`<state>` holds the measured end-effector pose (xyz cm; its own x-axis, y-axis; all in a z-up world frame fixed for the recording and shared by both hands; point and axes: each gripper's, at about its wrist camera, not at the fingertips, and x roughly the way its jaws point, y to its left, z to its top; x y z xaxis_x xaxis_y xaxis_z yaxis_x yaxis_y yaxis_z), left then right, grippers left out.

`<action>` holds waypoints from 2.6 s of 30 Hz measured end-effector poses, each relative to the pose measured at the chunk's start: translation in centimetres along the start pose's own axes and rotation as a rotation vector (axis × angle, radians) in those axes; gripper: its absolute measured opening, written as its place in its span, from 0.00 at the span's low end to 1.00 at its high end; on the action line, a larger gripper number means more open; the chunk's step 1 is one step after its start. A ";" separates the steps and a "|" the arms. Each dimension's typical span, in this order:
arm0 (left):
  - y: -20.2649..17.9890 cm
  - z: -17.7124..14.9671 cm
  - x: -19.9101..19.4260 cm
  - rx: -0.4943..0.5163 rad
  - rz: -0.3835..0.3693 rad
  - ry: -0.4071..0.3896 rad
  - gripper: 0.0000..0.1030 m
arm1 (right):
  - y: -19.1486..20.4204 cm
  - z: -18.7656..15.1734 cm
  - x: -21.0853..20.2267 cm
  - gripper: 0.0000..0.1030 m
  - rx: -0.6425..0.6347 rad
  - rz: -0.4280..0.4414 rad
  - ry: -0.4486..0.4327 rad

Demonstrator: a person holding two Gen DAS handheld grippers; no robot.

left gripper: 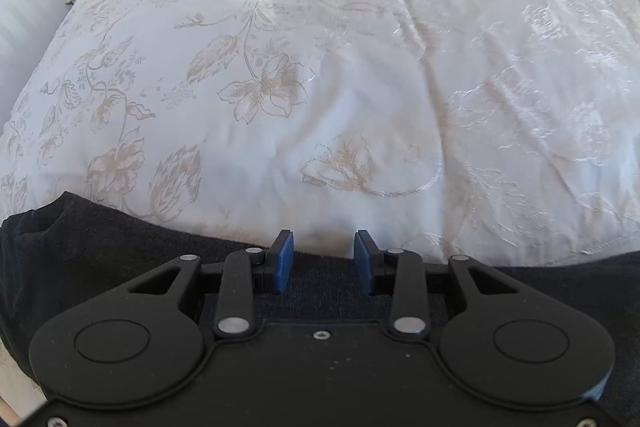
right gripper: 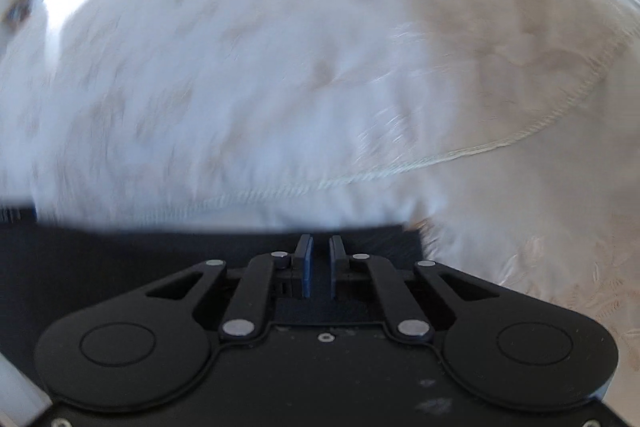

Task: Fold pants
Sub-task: 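Grasp the trouser end with the right tool and lift it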

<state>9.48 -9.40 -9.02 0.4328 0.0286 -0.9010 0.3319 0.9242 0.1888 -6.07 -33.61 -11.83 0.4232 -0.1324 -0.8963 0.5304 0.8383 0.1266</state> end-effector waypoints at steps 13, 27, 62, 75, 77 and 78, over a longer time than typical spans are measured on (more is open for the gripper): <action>-6.9 -7.7 -3.3 0.272 -0.136 0.007 0.44 | -6.8 -9.4 -9.0 0.29 0.193 0.025 0.011; -4.1 -5.6 -1.7 0.150 -0.090 0.074 0.44 | -5.6 -11.3 -4.9 0.37 0.262 0.098 0.117; 3.5 -7.8 -4.9 0.093 -0.079 0.050 0.44 | -6.2 -11.6 -4.1 0.35 0.672 0.148 -0.060; 11.8 -7.0 -2.1 0.090 -0.155 0.059 0.44 | 8.8 -7.8 -12.7 0.09 0.161 -0.019 -0.262; 13.8 -6.9 -1.8 0.086 -0.159 0.056 0.44 | 13.3 -7.3 -13.4 0.09 0.085 -0.001 -0.277; 15.0 -6.9 -1.7 0.079 -0.159 0.055 0.44 | 15.8 -7.4 -13.8 0.09 0.041 0.015 -0.285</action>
<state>7.96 7.00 -7.37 0.3244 -0.0924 -0.9414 0.4578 0.8862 0.0707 -8.98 -14.65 -0.57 0.6177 -0.2684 -0.7392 0.5490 0.8201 0.1610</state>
